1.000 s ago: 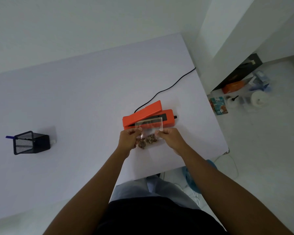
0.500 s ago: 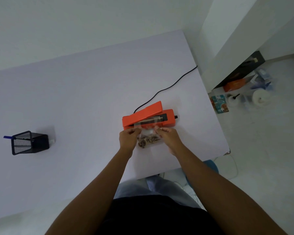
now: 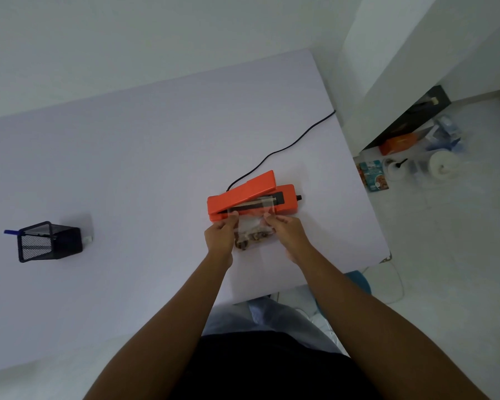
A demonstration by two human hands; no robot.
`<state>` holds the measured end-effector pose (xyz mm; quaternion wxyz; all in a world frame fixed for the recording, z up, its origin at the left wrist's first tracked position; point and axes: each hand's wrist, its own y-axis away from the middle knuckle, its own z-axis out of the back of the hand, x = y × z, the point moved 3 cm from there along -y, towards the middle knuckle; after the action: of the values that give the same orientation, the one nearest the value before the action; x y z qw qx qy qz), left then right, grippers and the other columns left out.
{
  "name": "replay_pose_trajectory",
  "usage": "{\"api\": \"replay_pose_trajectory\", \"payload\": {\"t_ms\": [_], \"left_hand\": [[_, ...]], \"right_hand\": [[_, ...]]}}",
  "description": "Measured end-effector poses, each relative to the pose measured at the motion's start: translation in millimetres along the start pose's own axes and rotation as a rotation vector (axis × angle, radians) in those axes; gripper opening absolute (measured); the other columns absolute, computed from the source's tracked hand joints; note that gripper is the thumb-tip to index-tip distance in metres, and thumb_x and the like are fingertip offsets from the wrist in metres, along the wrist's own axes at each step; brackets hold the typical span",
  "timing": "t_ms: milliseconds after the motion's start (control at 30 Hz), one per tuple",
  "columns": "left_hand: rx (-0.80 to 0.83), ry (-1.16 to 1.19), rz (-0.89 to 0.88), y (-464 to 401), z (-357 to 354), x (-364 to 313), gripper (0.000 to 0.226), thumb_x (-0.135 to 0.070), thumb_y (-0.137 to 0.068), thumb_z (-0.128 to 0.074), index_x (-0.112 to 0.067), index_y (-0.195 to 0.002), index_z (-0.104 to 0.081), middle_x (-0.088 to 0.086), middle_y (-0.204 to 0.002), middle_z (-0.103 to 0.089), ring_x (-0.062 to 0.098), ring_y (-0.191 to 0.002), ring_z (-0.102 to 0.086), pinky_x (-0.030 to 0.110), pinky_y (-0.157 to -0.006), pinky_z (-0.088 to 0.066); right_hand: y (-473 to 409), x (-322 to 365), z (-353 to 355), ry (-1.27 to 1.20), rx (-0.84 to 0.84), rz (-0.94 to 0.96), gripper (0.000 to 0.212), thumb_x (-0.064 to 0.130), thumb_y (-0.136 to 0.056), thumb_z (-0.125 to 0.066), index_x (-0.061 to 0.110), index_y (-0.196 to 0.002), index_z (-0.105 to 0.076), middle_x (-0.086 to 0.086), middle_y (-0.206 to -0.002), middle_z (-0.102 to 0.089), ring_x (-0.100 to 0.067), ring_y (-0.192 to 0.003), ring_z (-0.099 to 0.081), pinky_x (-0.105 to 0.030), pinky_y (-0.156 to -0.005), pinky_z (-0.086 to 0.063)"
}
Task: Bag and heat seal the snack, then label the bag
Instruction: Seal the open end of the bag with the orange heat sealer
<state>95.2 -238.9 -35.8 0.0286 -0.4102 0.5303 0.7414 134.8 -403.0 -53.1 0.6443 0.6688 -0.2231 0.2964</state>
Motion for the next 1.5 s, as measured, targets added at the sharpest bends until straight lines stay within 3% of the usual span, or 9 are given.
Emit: {"api": "replay_pose_trajectory", "payload": {"t_ms": [200, 533, 700, 833, 1133, 1200, 1300, 1400, 1500], "left_hand": [[-0.009, 0.014, 0.017, -0.3, -2.3, 0.5, 0.018, -0.024, -0.092, -0.068, -0.008, -0.1, -0.069, 0.0, -0.087, -0.071, 0.014, -0.073, -0.065, 0.031, -0.074, -0.053], [-0.026, 0.03, 0.021, 3.3, -3.9, -1.2, 0.011, -0.024, -0.091, -0.07, -0.013, -0.088, -0.069, -0.001, -0.084, -0.071, 0.012, -0.074, -0.067, 0.021, -0.059, -0.048], [-0.032, 0.018, 0.022, 2.0, -2.9, -1.4, 0.015, -0.023, -0.09, -0.071, -0.012, -0.081, -0.067, -0.001, -0.079, -0.07, 0.012, -0.07, -0.066, 0.019, -0.056, -0.047], [-0.044, 0.008, 0.031, -1.5, -3.2, 0.3, 0.017, -0.024, -0.09, -0.071, -0.014, -0.077, -0.068, 0.001, -0.081, -0.071, 0.019, -0.077, -0.068, 0.025, -0.064, -0.05], [-0.068, 0.012, 0.051, -5.7, -4.8, 2.2, 0.014, -0.025, -0.088, -0.074, -0.016, -0.079, -0.069, 0.003, -0.086, -0.073, 0.026, -0.087, -0.07, 0.037, -0.082, -0.056], [-0.072, 0.016, 0.052, -6.1, -4.6, 2.1, 0.014, -0.025, -0.088, -0.074, -0.015, -0.078, -0.069, 0.003, -0.084, -0.073, 0.025, -0.086, -0.071, 0.034, -0.077, -0.056], [-0.079, 0.026, 0.053, -6.3, -5.0, 2.6, 0.015, -0.025, -0.088, -0.074, -0.014, -0.078, -0.07, 0.003, -0.083, -0.074, 0.023, -0.082, -0.071, 0.029, -0.069, -0.053], [-0.09, 0.03, 0.062, -6.3, -5.7, 3.3, 0.015, -0.025, -0.088, -0.074, -0.016, -0.078, -0.069, 0.001, -0.081, -0.073, 0.021, -0.08, -0.07, 0.03, -0.072, -0.052], [-0.088, 0.032, 0.062, -7.4, -6.2, 4.4, 0.013, -0.024, -0.088, -0.073, -0.016, -0.08, -0.069, -0.001, -0.082, -0.072, 0.018, -0.079, -0.069, 0.031, -0.076, -0.054]], "right_hand": [[-2.4, 0.9, 1.1, 0.028, -0.02, -0.001, 0.027, 0.025, -0.096, -0.064, 0.003, -0.106, -0.074, -0.005, -0.103, -0.076, -0.006, -0.086, -0.065, -0.017, -0.066, -0.041], [-0.5, 1.9, 2.4, 0.065, -0.035, 0.015, 0.029, 0.034, -0.094, -0.066, 0.008, -0.098, -0.076, -0.003, -0.095, -0.076, -0.014, -0.09, -0.069, -0.026, -0.077, -0.047], [2.6, 6.4, 15.5, 0.29, -0.225, 0.126, 0.049, 0.048, -0.094, -0.062, 0.003, -0.078, -0.072, -0.01, -0.077, -0.072, -0.017, -0.068, -0.063, -0.032, -0.065, -0.049], [13.1, 26.6, 24.8, 0.345, -0.382, 0.311, 0.048, 0.038, -0.1, -0.056, 0.014, -0.059, -0.048, 0.003, -0.054, -0.049, -0.008, -0.048, -0.041, -0.012, -0.046, -0.034], [8.1, 45.5, 22.6, 0.419, -0.347, 0.413, 0.027, 0.031, -0.094, -0.067, 0.009, -0.078, -0.065, 0.0, -0.072, -0.067, -0.008, -0.064, -0.061, -0.019, -0.059, -0.045], [10.3, 49.7, 19.6, 0.345, -0.348, 0.418, 0.029, 0.033, -0.095, -0.064, 0.008, -0.078, -0.065, -0.001, -0.072, -0.066, -0.009, -0.064, -0.06, -0.024, -0.061, -0.047], [26.2, 70.2, 11.8, 0.159, -0.316, 0.485, 0.038, 0.038, -0.101, -0.054, 0.007, -0.081, -0.063, 0.001, -0.072, -0.064, -0.002, -0.063, -0.06, -0.019, -0.06, -0.05], [46.1, 96.0, 4.4, 0.009, -0.274, 0.573, 0.042, 0.037, -0.104, -0.048, 0.0, -0.092, -0.063, -0.002, -0.073, -0.06, 0.0, -0.064, -0.059, -0.015, -0.061, -0.05], [59.7, 114.2, -1.9, 0.045, -0.181, 0.66, 0.033, 0.041, -0.099, -0.056, 0.008, -0.095, -0.061, 0.0, -0.079, -0.06, -0.006, -0.072, -0.06, -0.019, -0.065, -0.051]]}}
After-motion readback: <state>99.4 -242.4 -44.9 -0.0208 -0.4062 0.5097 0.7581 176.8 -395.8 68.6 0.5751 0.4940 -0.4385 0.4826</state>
